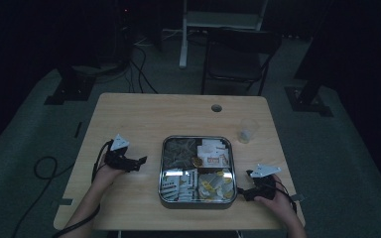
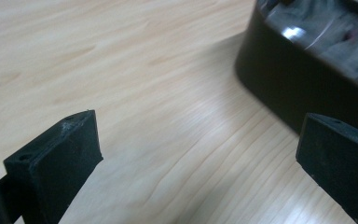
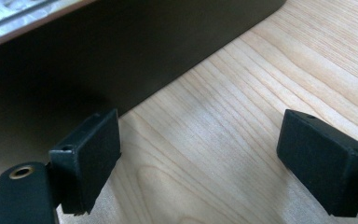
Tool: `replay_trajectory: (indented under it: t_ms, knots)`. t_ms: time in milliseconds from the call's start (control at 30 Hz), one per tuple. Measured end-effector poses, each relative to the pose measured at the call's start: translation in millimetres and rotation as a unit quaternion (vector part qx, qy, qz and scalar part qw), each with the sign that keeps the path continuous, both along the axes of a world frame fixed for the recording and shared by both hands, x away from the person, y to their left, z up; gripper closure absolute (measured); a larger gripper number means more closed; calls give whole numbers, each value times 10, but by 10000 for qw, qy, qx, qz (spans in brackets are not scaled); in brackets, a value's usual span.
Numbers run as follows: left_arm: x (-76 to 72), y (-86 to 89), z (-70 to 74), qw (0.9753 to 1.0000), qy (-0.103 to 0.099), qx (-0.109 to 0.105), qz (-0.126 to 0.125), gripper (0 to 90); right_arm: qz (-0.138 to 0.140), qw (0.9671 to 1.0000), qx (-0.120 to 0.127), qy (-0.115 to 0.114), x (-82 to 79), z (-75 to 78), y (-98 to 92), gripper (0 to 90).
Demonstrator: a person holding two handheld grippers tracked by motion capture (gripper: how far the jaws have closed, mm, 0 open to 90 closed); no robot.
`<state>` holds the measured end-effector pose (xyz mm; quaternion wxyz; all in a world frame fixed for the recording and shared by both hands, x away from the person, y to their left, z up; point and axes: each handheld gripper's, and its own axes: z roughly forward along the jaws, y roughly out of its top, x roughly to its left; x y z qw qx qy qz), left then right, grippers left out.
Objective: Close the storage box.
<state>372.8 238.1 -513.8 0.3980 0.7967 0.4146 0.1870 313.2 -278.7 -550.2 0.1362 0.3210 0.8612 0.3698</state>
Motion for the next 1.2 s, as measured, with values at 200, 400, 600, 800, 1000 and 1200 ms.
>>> replay_trajectory:
  t_ms: [200, 400, 600, 800, 1000, 1200]
  knots:
    - [-78, 170, -100, 9995, 75, -31, 320, 4, -1, 10000, 0, 1, 0, 0, 0, 128]
    - [-167, 277, -143, 9987, 86, 51, 500, 4, -1, 10000, 0, 0, 0, 0, 0, 128]
    - [-249, 341, -176, 9977, 115, 100, 667, 4, 0, 10000, 0, 0, 0, 0, 0, 128]
    - [-335, 401, -210, 9957, 106, 236, 884, 4, -1, 10000, 0, 0, 0, 0, 0, 128]
    - [-431, 462, -244, 9907, 129, 337, 1309, 4, 1, 10000, -1, -1, 0, 0, 0, 128]
    - [-479, 542, -237, 9881, 206, 337, 1486, 4, 0, 10000, 0, -1, 0, 0, 0, 128]
